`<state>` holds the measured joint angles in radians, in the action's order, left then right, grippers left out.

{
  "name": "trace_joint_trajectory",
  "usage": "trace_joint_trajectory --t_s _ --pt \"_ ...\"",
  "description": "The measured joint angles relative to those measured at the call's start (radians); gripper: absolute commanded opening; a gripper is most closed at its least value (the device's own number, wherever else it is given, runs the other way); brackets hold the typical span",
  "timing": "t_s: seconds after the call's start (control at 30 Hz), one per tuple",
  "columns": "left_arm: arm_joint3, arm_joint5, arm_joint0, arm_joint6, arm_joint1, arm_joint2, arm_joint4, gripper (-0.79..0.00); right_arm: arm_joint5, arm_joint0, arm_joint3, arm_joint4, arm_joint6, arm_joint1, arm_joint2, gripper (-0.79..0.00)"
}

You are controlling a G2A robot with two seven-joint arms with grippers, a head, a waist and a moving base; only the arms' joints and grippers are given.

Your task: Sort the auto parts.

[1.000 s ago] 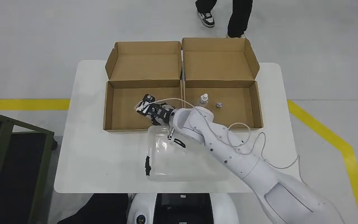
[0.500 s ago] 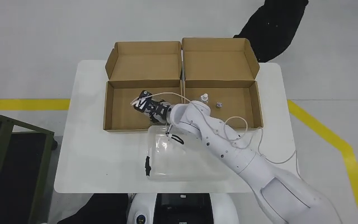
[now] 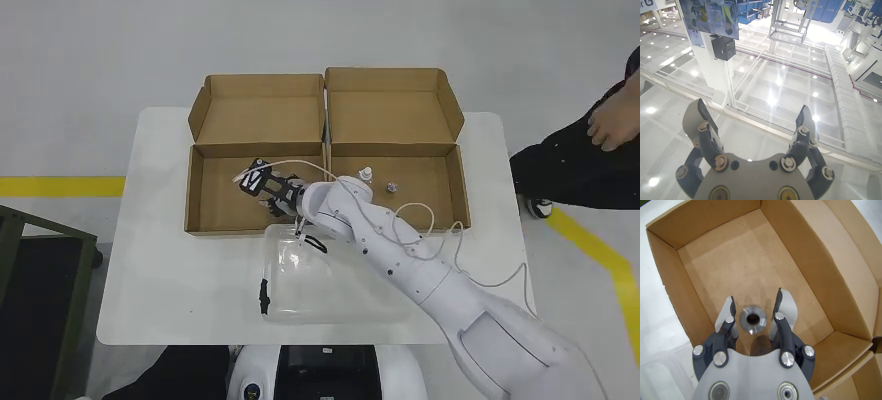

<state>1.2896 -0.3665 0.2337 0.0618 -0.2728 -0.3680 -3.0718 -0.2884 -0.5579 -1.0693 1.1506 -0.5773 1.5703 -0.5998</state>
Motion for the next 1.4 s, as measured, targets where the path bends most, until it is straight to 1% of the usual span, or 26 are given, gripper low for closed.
trace_joint_trajectory --t_s 0.03,0.1,0.2,0.3,0.43,0.53,0.73,0.8,0.87,0.97,1.03,1.27,1.4 --pt "0.0 0.0 0.0 0.0 0.0 0.0 0.0 0.0 0.0 -0.001 0.001 0.001 0.001 0.001 -0.002 -0.234" --pt "0.0 0.0 0.0 0.0 0.0 0.0 0.0 0.0 -0.004 -0.004 -0.003 -0.001 0.009 0.001 -0.011 -0.179" --pt "0.0 0.0 0.0 0.0 0.0 0.0 0.0 0.0 -0.019 -0.014 -0.041 -0.003 0.031 -0.002 -0.03 -0.058" --pt "0.0 0.0 0.0 0.0 0.0 0.0 0.0 0.0 -0.035 -0.039 -0.112 0.006 0.044 -0.011 -0.054 0.0" --pt "0.0 0.0 0.0 0.0 0.0 0.0 0.0 0.0 -0.061 -0.095 -0.229 0.015 0.063 -0.032 -0.101 0.0" --pt "0.0 0.0 0.0 0.0 0.0 0.0 0.0 0.0 -0.081 -0.162 -0.336 0.026 0.096 -0.054 -0.152 0.0" --pt "0.0 0.0 0.0 0.0 0.0 0.0 0.0 0.0 -0.145 -0.331 -0.558 0.087 0.166 -0.104 -0.263 0.0" --pt "0.0 0.0 0.0 0.0 0.0 0.0 0.0 0.0 -0.164 -0.389 -0.627 0.129 0.199 -0.121 -0.307 0.0" --pt "0.0 0.0 0.0 0.0 0.0 0.0 0.0 0.0 -0.166 -0.444 -0.695 0.214 0.236 -0.139 -0.353 0.0" --pt "0.0 0.0 0.0 0.0 0.0 0.0 0.0 0.0 -0.159 -0.535 -0.775 0.294 0.299 -0.161 -0.429 0.0" --pt "0.0 0.0 0.0 0.0 0.0 0.0 0.0 0.0 -0.169 -0.587 -0.814 0.309 0.332 -0.173 -0.48 0.0" --pt "0.0 0.0 0.0 0.0 0.0 0.0 0.0 0.0 -0.21 -0.782 -0.942 0.281 0.464 -0.212 -0.704 0.0" --pt "0.0 0.0 0.0 0.0 0.0 0.0 0.0 0.0 -0.229 -0.88 -0.996 0.274 0.53 -0.228 -0.809 0.0"
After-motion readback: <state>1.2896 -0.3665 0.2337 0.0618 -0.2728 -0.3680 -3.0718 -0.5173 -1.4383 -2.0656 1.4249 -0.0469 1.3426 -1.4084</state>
